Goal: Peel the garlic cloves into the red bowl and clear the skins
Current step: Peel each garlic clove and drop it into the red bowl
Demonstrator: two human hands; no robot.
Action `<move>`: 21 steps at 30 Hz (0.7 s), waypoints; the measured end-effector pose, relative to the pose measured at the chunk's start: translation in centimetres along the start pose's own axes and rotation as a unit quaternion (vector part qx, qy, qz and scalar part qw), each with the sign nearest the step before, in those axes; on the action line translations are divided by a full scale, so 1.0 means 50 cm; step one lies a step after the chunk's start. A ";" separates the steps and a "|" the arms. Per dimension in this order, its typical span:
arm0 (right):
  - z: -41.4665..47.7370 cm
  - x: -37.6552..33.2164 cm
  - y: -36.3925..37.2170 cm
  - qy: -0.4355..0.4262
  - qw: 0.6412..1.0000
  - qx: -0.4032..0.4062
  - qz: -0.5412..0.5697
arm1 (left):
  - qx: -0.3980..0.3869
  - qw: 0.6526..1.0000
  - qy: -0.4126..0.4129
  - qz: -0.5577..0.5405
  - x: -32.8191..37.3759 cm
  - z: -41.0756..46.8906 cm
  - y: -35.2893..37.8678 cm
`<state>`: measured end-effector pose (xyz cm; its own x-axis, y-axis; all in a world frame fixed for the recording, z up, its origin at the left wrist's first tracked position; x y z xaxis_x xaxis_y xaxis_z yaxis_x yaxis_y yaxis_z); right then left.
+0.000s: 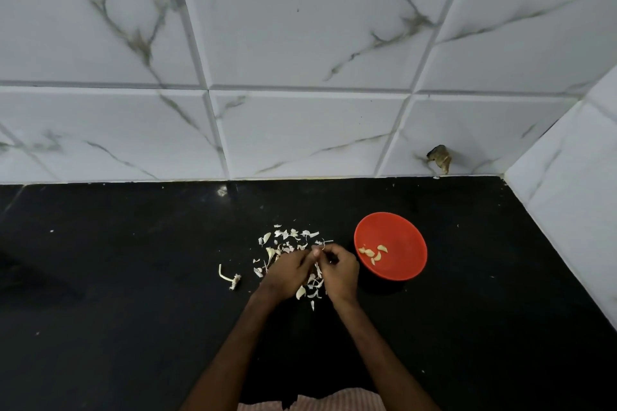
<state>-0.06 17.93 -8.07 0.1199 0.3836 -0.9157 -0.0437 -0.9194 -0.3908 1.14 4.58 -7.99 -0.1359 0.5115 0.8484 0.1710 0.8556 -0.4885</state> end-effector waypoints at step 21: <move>0.039 -0.080 -0.040 -0.080 0.957 -0.071 -0.271 | 0.068 0.936 -0.069 -0.338 0.053 0.006 0.033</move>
<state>-2.39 18.42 -3.79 -0.0671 0.8054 -0.5889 0.1187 -0.5796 -0.8062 0.75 7.34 -6.62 -0.2955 -0.1527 0.9431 -0.1241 0.9849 0.1206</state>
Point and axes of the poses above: each hand's wrist, its own z-axis towards the middle knuckle, its own y-axis out of the palm, x = y × z, the point moved 4 cm from there along z, towards the middle knuckle, and after that the axes turned 7 degrees about -z, right-handed, at the moved point
